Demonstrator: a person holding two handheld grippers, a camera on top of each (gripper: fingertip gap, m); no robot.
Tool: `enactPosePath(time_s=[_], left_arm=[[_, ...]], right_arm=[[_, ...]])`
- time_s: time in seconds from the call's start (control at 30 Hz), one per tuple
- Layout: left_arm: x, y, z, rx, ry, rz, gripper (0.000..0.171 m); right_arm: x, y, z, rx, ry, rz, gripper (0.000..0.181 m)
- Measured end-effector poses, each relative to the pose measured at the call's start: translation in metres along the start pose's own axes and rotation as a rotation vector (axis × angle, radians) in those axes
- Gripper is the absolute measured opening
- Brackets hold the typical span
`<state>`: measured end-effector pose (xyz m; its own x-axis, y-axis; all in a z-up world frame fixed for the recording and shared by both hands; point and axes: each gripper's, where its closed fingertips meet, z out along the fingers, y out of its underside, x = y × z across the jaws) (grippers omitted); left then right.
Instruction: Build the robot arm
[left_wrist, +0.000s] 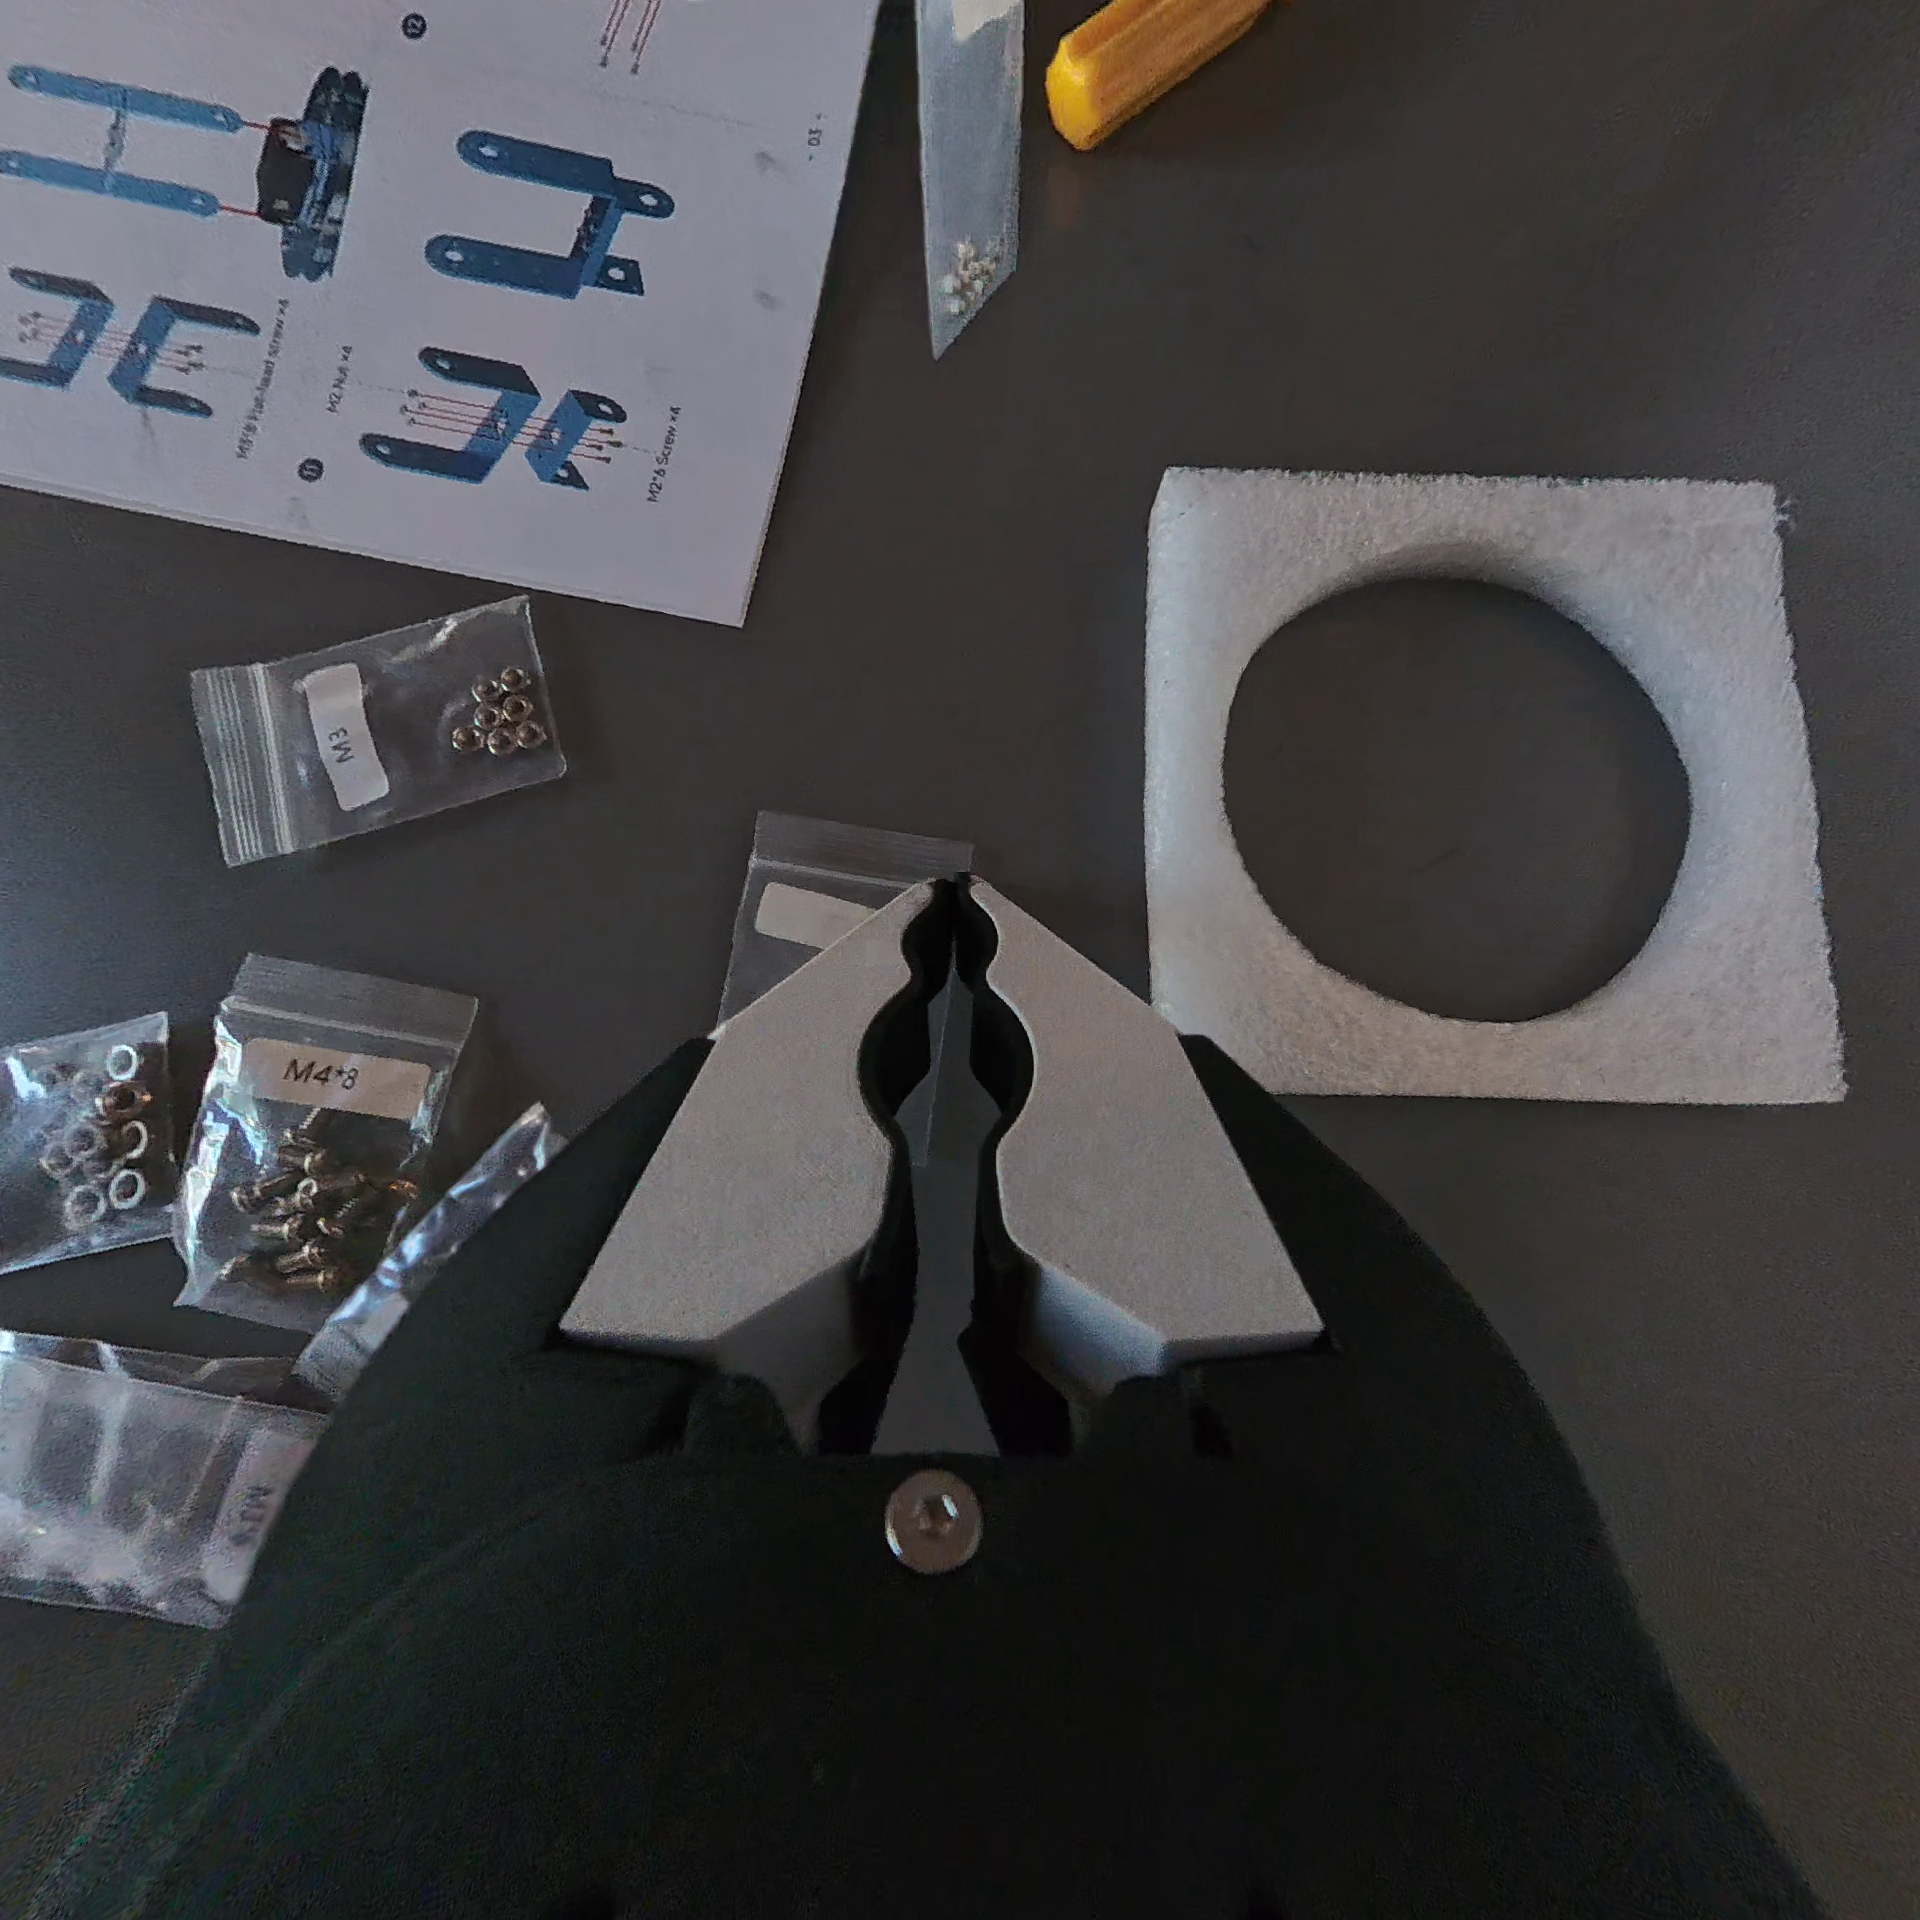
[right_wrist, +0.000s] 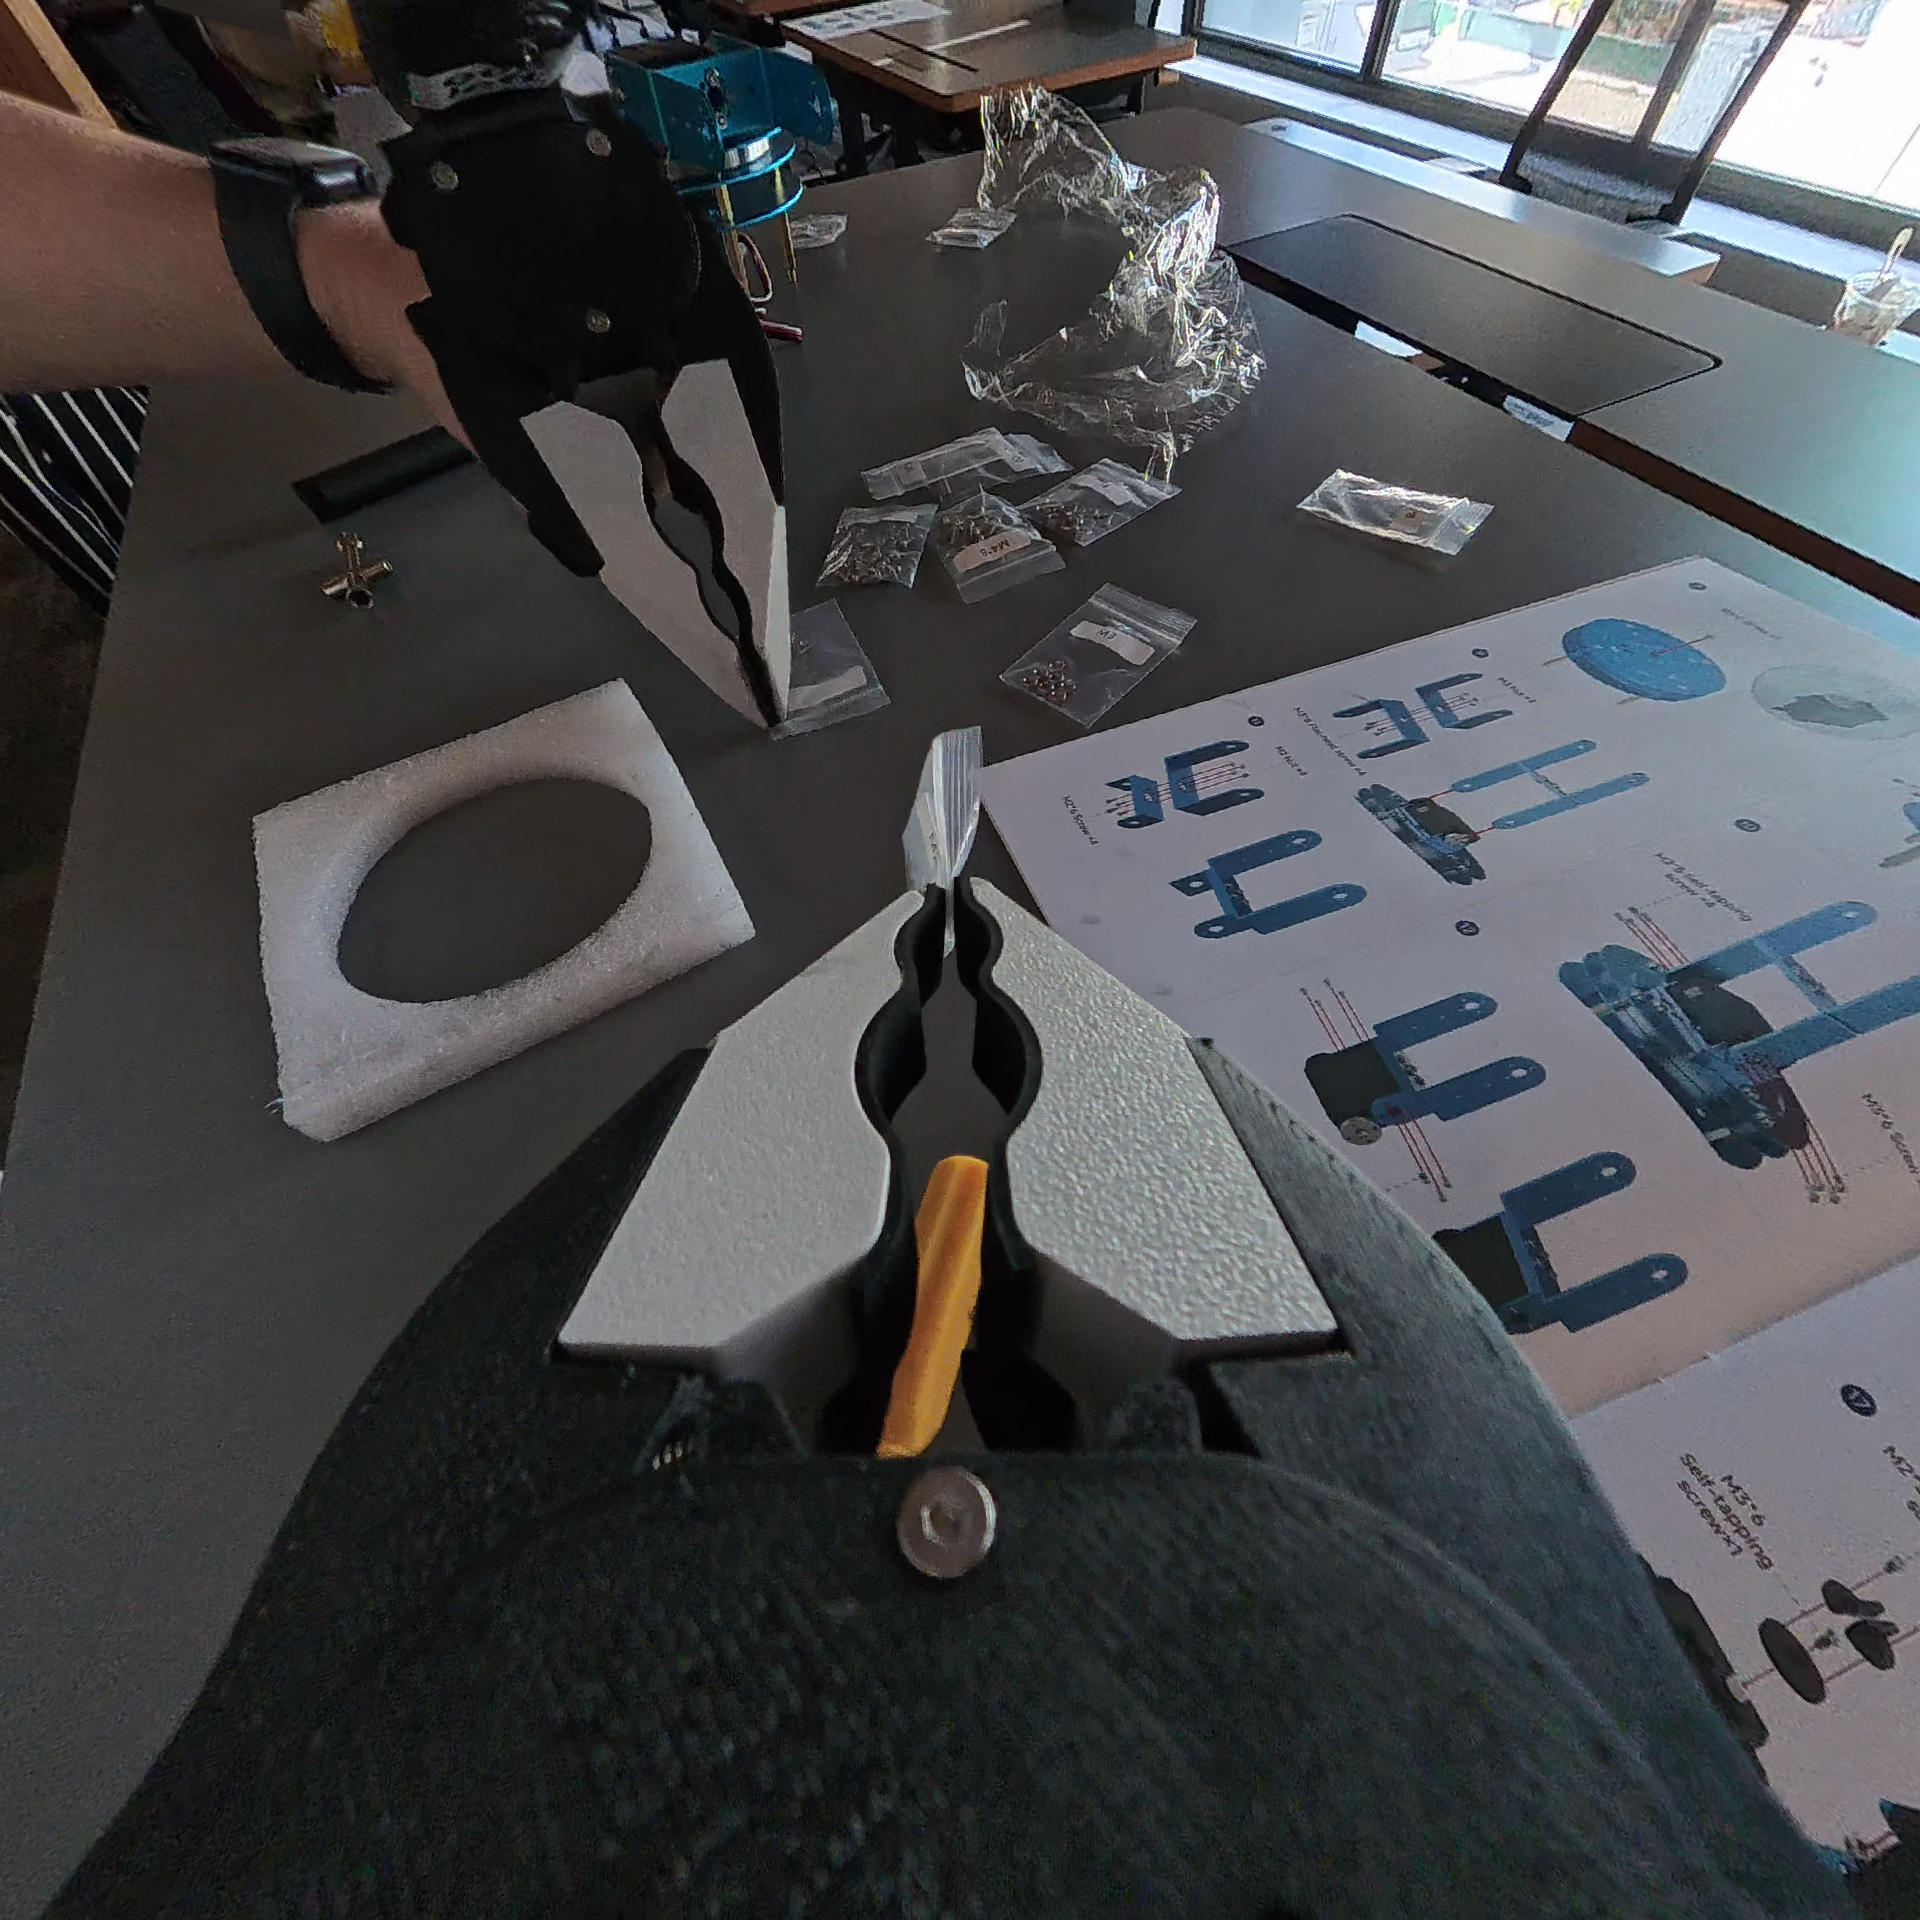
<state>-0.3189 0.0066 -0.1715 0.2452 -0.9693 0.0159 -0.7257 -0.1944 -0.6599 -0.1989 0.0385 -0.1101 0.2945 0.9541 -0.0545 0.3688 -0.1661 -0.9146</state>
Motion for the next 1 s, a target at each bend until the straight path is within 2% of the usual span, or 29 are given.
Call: enactPosePath(time_s=[0.1,0.3,0.43,0.47,0.5,0.53,0.67,0.77,0.83,0.93,1.0], left_arm=[[-0.001,-0.001,0.0,0.015,0.021,-0.069,0.0],[-0.012,-0.012,-0.017,0.071,-0.049,-0.098,0.0],[-0.018,-0.013,-0.04,0.125,-0.134,-0.129,0.001],[-0.017,-0.008,-0.041,0.113,-0.144,-0.144,0.021],[-0.016,-0.002,-0.039,0.094,-0.161,-0.144,0.031],[-0.014,0.004,-0.036,0.08,-0.178,-0.121,0.032],[-0.009,0.02,-0.02,0.004,-0.218,0.014,0.027],[-0.008,0.017,-0.016,0.015,-0.201,0.037,0.018],[-0.006,0.015,-0.013,0.035,-0.171,0.025,0.004],[-0.009,0.015,-0.013,0.064,-0.17,0.01,0.0],[-0.009,0.015,-0.014,0.08,-0.156,-0.019,0.0]], right_arm=[[-0.001,-0.002,-0.001,0.002,0.003,-0.014,0.0],[-0.003,0.009,0.004,-0.063,-0.003,-0.031,0.001],[-0.011,0.016,0.01,-0.175,-0.061,-0.082,0.019],[-0.009,0.016,0.011,-0.207,-0.057,-0.11,0.021],[-0.004,0.015,0.012,-0.236,-0.043,-0.141,0.021],[-0.001,0.012,0.015,-0.253,-0.044,-0.17,0.021],[0.008,-0.008,0.034,-0.288,-0.048,-0.217,0.028],[-0.009,-0.019,0.062,-0.301,-0.141,-0.321,0.032],[-0.021,-0.013,0.084,-0.328,-0.228,-0.436,0.036],[-0.026,-0.002,0.107,-0.347,-0.341,-0.569,0.036],[-0.02,0.0,0.117,-0.321,-0.339,-0.733,0.036]])
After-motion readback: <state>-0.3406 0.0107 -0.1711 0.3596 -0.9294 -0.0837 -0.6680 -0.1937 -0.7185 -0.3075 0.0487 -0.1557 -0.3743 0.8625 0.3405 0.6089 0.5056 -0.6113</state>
